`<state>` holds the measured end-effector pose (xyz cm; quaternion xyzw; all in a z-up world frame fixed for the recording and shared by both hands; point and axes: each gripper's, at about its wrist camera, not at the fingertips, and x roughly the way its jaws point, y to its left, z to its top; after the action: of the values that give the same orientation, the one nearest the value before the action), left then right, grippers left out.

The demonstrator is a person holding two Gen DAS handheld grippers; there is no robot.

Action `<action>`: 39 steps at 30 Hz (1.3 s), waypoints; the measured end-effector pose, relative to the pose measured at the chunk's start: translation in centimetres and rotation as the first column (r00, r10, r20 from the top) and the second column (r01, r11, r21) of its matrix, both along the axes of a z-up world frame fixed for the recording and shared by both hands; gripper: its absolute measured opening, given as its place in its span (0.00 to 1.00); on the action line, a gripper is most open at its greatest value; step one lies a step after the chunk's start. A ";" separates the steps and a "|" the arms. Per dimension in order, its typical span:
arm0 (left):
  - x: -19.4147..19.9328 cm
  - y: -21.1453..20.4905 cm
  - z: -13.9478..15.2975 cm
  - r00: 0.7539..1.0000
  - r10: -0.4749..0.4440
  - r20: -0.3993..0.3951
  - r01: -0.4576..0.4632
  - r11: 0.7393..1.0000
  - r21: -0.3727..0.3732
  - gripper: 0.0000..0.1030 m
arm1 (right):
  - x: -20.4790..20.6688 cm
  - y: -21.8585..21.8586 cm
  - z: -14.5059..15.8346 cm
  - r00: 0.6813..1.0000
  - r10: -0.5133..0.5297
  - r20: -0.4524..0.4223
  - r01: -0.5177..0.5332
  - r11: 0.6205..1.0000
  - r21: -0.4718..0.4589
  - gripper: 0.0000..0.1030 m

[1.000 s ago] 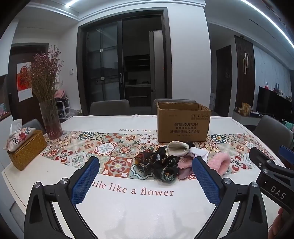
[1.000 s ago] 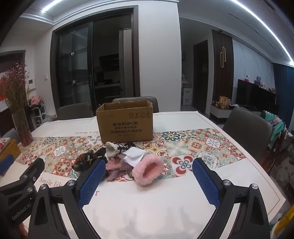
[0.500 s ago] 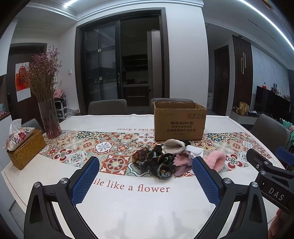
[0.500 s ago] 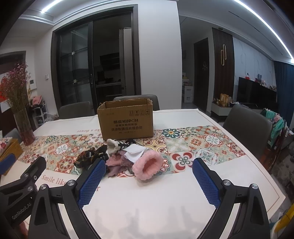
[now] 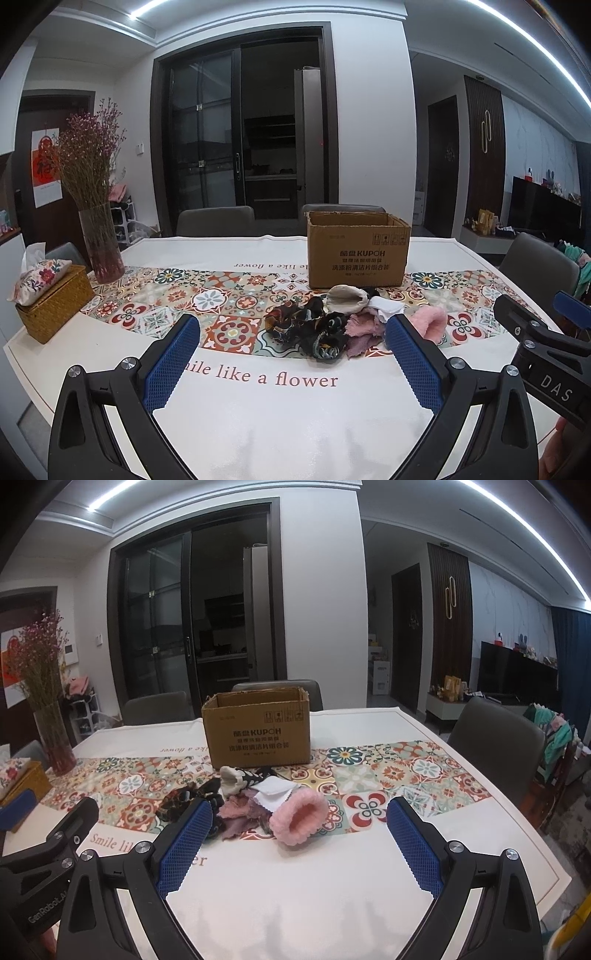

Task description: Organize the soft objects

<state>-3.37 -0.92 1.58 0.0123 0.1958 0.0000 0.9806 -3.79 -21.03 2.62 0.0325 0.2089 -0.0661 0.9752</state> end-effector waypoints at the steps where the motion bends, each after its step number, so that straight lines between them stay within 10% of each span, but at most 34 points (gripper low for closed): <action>1: 0.0 0.0 0.1 1.000 -0.001 0.000 0.001 1.000 -0.001 1.00 | -0.1 0.0 0.0 1.000 0.000 0.002 0.000 1.000 0.000 0.94; 39: -0.3 -0.1 0.1 1.000 -0.010 -0.007 0.010 1.000 -0.001 1.00 | -0.5 0.1 0.2 1.000 0.002 0.012 -0.002 1.000 0.001 0.94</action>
<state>-3.68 -1.06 1.70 0.0129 0.1990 -0.0052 0.9799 -4.27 -20.93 2.81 0.0333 0.2031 -0.0649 0.9764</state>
